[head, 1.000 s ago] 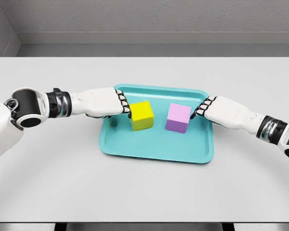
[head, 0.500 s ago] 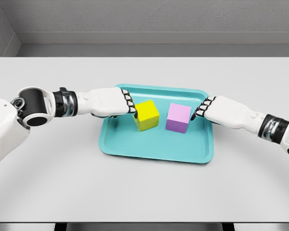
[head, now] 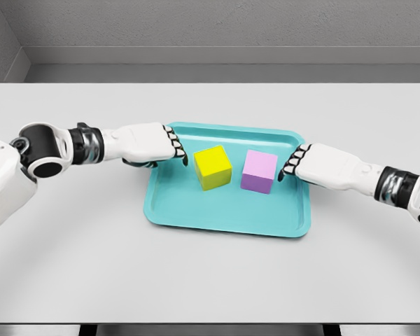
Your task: Push two cubes
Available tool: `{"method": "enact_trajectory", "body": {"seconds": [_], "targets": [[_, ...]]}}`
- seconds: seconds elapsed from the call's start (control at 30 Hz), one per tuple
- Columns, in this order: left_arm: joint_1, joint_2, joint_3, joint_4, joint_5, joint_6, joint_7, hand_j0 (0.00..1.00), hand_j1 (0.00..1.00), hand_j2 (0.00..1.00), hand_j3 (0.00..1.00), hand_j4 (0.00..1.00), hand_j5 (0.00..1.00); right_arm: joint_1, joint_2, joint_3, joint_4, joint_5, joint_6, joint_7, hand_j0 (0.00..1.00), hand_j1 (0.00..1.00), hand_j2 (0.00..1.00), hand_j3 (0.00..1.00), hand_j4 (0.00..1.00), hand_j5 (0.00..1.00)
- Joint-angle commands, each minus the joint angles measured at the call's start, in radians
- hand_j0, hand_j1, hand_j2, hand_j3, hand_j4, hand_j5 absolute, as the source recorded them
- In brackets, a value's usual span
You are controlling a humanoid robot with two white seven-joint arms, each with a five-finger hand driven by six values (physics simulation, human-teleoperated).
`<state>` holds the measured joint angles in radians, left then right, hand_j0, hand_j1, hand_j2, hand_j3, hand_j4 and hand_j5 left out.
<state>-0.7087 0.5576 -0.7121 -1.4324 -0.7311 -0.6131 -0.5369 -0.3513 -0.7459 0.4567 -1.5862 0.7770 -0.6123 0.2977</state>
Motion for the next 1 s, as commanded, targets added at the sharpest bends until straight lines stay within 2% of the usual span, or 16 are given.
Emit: {"method": "enact_trajectory", "body": {"seconds": [0.0,0.23,0.3,0.5,0.8,0.97], "targets": [[0.000,-0.004,0.000,0.006,0.004,0.002,0.000,0.71,0.71,0.71,0.71,0.71,0.71,0.000,0.003,0.000,-0.005,-0.004,0.001,0.003,0.63,0.63,0.63,0.63,0.63,0.63],[-0.012,-0.013,-0.001,0.013,0.001,0.002,0.000,0.71,0.71,0.71,0.71,0.71,0.71,-0.015,0.020,0.004,0.000,0.001,0.001,0.006,0.63,0.63,0.63,0.63,0.63,0.63],[-0.012,-0.019,-0.001,0.013,-0.001,0.002,0.000,0.71,0.71,0.71,0.71,0.71,0.71,-0.043,0.022,0.045,0.002,0.001,0.001,0.011,0.63,0.63,0.63,0.63,0.63,0.63],[-0.014,-0.048,0.000,0.013,-0.002,0.002,-0.014,0.71,0.71,0.71,0.71,0.71,0.71,-0.054,0.026,0.046,0.006,0.001,0.001,0.012,0.63,0.63,0.63,0.63,0.63,0.63],[-0.014,-0.044,0.005,0.013,0.001,0.002,-0.014,0.71,0.71,0.71,0.71,0.71,0.71,-0.077,0.060,0.053,0.069,0.025,0.001,0.012,0.63,0.63,0.63,0.63,0.63,0.63],[-0.009,-0.030,0.031,0.029,0.004,0.002,-0.014,0.71,0.71,0.71,0.71,0.71,0.71,-0.109,0.079,0.074,0.103,0.031,0.001,0.012,0.63,0.63,0.63,0.63,0.63,0.63]]}}
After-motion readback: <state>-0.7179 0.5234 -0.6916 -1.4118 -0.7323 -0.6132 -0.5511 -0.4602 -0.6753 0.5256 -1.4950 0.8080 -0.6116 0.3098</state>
